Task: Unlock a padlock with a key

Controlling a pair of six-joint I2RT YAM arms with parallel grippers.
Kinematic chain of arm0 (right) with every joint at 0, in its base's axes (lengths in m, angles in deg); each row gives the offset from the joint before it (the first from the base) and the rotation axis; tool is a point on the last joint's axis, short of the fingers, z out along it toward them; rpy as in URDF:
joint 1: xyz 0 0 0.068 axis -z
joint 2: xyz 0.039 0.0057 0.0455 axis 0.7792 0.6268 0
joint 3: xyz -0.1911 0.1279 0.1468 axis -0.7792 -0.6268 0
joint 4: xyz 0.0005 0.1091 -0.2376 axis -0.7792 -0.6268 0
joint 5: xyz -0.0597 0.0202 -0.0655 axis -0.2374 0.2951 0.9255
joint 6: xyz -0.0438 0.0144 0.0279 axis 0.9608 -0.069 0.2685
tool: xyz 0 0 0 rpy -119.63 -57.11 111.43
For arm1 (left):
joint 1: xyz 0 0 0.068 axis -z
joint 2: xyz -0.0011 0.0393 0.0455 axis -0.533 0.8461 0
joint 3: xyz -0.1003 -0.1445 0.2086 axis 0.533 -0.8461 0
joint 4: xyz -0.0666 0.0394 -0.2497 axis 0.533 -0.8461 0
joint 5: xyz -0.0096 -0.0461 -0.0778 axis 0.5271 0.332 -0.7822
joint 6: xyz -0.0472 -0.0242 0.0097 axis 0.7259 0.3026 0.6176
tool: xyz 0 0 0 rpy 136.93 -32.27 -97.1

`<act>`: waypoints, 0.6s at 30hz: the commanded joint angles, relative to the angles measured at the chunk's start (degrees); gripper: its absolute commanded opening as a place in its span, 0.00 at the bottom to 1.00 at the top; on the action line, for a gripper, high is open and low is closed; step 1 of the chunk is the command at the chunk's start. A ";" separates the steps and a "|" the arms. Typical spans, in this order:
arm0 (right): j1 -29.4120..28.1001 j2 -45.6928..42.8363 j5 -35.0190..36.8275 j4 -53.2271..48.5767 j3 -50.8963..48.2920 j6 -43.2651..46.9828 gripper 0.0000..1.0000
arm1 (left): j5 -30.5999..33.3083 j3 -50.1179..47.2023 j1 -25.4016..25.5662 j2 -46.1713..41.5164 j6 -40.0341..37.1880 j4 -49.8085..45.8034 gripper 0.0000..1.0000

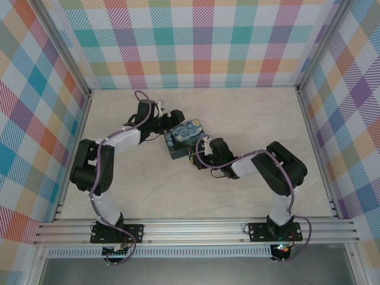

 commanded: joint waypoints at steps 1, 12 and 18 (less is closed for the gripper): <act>-0.23 -2.21 3.64 -3.09 -0.58 -1.80 0.07 | 0.92 -3.27 -0.14 -1.78 0.06 -3.64 0.91; -0.02 -4.29 4.48 -4.70 -1.03 -3.16 0.07 | 2.93 -8.89 1.17 -6.92 1.24 -3.33 0.92; 0.20 -5.23 4.27 -5.28 -1.36 -2.79 0.07 | 3.52 -10.44 1.27 -11.10 1.38 -4.15 0.93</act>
